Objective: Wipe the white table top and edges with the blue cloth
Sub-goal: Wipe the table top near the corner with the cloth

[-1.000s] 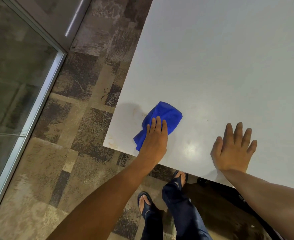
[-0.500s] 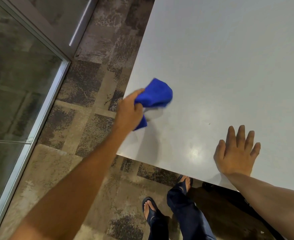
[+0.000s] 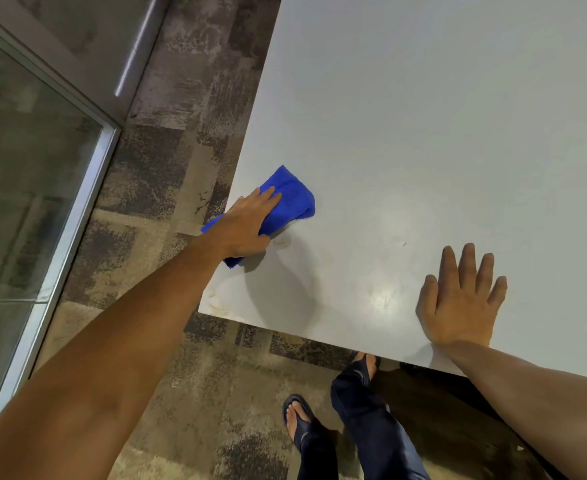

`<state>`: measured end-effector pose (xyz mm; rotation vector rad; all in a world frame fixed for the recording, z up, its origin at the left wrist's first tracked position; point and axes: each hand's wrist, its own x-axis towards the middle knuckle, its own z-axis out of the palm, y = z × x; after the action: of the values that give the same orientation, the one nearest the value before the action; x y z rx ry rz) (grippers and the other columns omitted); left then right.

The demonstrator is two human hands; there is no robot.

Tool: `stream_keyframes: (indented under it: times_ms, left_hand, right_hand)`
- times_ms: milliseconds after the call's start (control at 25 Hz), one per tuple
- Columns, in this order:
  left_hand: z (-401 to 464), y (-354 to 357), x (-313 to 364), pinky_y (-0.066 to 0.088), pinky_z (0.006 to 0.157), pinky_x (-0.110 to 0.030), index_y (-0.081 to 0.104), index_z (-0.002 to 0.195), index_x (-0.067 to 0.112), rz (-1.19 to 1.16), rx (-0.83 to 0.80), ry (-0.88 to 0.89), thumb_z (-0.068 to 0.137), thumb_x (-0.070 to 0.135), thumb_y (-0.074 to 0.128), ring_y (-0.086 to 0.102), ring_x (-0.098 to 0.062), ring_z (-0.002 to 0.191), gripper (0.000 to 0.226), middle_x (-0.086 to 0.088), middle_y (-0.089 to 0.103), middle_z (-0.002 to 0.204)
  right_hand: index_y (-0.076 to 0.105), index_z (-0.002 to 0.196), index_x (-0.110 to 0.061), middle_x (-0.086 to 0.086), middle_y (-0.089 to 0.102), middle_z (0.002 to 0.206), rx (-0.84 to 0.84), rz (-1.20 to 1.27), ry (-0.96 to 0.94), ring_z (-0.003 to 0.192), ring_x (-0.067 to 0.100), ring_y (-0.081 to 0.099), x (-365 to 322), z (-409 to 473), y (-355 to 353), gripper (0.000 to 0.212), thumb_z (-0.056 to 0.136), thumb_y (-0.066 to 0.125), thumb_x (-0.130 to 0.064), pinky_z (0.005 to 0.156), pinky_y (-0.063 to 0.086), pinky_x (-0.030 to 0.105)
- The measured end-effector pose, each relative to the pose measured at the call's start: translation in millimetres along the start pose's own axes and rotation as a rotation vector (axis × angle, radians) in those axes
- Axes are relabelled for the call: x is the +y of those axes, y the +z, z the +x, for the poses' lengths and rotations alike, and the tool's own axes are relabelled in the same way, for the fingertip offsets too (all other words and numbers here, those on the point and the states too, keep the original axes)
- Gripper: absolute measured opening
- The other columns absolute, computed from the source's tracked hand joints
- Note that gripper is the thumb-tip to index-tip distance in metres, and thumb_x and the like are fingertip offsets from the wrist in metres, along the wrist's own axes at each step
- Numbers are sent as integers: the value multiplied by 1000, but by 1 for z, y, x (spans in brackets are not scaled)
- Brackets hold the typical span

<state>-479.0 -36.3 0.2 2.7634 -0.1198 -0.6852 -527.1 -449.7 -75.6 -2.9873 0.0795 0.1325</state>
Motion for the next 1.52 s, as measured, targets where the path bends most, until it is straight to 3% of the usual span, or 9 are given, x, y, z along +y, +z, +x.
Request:
stream_keyframes:
  times_ms: [80,200,760,1000,1120,1160,1240,1400,1520]
  left_hand:
    - [0,8,1,20,122,-48,25,156,11,-37,134,27,92,34,65,20,-30,151,79,-10,22,164]
    - [-4,22,6,12,124,-48,32,153,6,-269,235,21,99,17,58,20,-31,152,61,-12,27,162]
    - [-69,89,45,6,126,-35,32,153,13,-308,204,136,98,13,59,13,-10,151,61,7,20,160]
    - [-94,101,57,-1,121,-16,34,152,15,-342,139,174,97,3,57,15,-6,149,60,12,21,157]
    - [-97,93,61,27,118,-21,51,143,14,-514,43,167,97,11,62,44,-7,136,48,4,47,148]
    - [-95,83,63,44,107,-25,62,133,15,-552,134,145,94,23,68,58,-9,120,41,-3,58,133]
    - [-84,62,57,55,92,-28,69,123,16,-589,274,4,90,35,71,65,-11,102,38,-10,61,117]
    - [-53,16,29,24,120,-38,34,152,16,-128,558,-37,96,3,47,30,-18,147,58,-4,35,159]
    - [-19,15,26,26,119,-44,24,156,15,-138,368,-116,97,-1,47,13,-27,153,65,-3,19,166]
  right_hand:
    - [24,164,-23,9,12,175,0,0,0,161,36,2,0,-1,-1,66,103,23,-46,126,5,62]
    - [23,164,-24,9,11,175,-3,-7,0,161,36,1,0,0,0,66,103,23,-47,126,4,61]
    - [24,163,-24,10,15,174,22,-16,-7,161,36,4,1,1,3,65,103,23,-47,125,8,63]
    - [23,164,-24,10,13,174,4,-9,-5,161,36,3,1,1,2,65,103,23,-47,125,7,63]
    - [22,164,-24,9,13,174,6,-13,-2,161,36,2,1,2,2,65,103,23,-48,125,6,63]
    - [22,164,-24,9,13,174,6,-14,-2,161,36,3,1,1,2,65,103,22,-48,125,6,63]
    - [22,164,-24,9,13,174,6,-13,-1,161,36,3,1,0,2,65,103,23,-48,125,7,63]
    - [23,164,-24,10,14,174,14,-5,-7,161,36,4,1,1,2,65,103,23,-48,125,7,62]
    - [23,164,-24,9,14,174,19,-8,0,161,36,3,2,1,3,65,103,22,-48,126,8,63]
